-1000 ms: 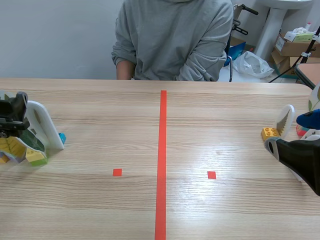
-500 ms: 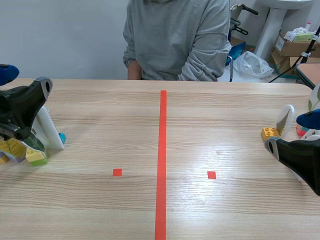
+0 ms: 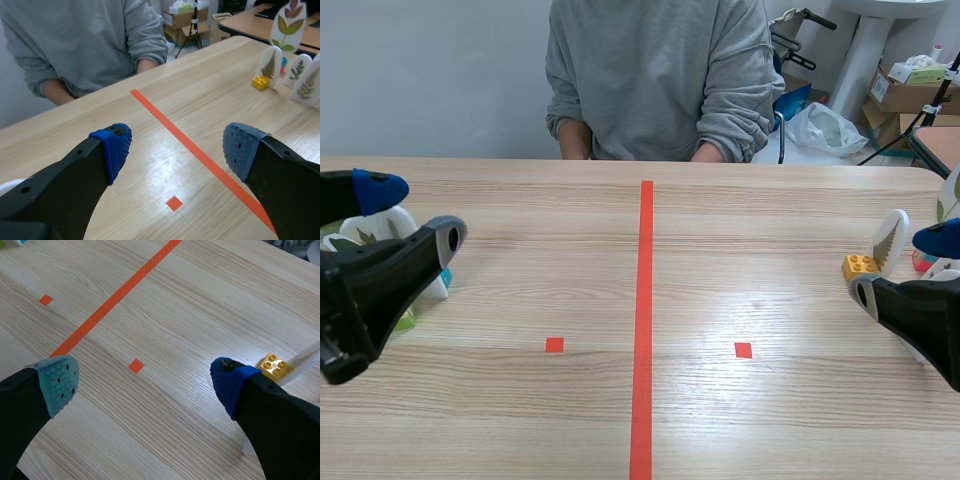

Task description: Do the leaf sorting experiment

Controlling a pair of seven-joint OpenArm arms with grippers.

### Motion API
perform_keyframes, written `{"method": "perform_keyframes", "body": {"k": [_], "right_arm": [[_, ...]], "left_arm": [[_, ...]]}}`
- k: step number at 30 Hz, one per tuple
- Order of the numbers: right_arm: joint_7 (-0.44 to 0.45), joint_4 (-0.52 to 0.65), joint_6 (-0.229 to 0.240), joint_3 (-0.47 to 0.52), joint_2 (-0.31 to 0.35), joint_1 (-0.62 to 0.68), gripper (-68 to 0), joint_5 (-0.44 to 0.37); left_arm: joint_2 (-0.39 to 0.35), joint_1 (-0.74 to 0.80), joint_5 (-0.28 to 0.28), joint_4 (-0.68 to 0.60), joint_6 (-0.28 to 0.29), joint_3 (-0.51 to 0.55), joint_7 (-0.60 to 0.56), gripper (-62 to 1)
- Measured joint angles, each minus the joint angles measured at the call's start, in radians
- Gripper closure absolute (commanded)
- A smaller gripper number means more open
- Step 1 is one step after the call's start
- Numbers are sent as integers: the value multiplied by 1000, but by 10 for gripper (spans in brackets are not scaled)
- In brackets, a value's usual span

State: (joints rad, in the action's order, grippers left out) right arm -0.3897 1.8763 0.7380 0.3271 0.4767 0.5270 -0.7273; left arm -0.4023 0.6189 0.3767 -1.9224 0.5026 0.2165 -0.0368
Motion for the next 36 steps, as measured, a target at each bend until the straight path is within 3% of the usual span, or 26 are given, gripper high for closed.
{"method": "perform_keyframes", "body": {"k": [2,13,22,36], "right_arm": [[0,0,0,0,0,0,-534,-1],[-1,0,0,0,0,0,-534,-3],[-2,0,0,0,0,0,-534,-3],[-2,0,0,0,0,0,-534,-3]], "left_arm": [[0,17,19,0,8,0,2,-414],[-11,37,13,0,16,-51,37,-438],[-52,38,-12,0,-51,-96,88,-438],[-52,63,-8,0,-54,-96,97,-437]]}}
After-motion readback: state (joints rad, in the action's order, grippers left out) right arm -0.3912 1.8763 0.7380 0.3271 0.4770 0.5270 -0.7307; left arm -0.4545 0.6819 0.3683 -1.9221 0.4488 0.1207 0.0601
